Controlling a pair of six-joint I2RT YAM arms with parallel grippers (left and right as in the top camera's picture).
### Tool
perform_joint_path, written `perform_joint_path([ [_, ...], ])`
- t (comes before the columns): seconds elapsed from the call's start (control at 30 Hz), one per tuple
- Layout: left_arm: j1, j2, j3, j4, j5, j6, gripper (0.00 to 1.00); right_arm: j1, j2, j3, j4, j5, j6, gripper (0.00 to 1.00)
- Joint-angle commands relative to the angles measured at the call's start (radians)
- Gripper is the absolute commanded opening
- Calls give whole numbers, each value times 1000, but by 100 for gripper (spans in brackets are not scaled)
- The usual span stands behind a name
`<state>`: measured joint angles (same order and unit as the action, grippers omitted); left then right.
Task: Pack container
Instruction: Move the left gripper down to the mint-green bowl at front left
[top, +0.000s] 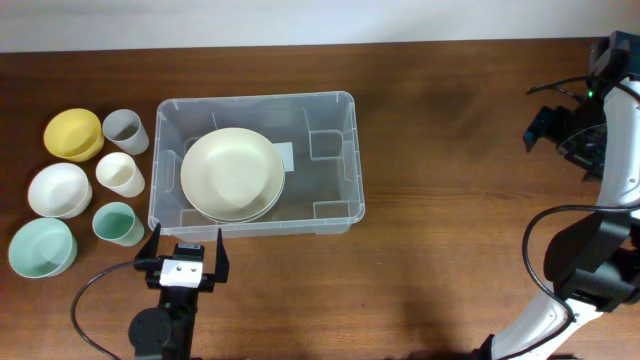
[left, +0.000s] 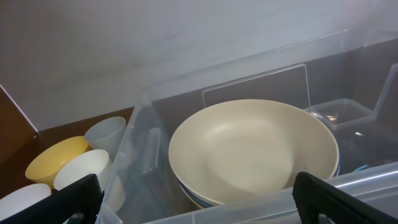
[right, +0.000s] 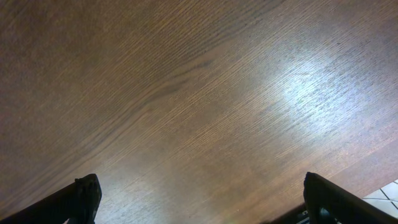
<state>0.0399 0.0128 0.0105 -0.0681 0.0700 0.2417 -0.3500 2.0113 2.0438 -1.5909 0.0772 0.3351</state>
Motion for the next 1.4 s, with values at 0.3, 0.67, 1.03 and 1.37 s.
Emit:
perform_joint_path([
  [0.3, 4, -5, -2, -8, -8, -6, 100, -4, -11, -6, 2, -10, -2, 99],
  [0.67, 4, -5, -2, 234, -3, -17, 100, -4, -11, -6, 2, -10, -2, 99],
  [1.03, 21, 230, 258, 453, -72, -1, 100, -4, -11, -6, 2, -10, -2, 99],
  [1.37, 68, 999, 1196, -214, 31, -2, 100, -4, -11, -5, 2, -10, -2, 99],
])
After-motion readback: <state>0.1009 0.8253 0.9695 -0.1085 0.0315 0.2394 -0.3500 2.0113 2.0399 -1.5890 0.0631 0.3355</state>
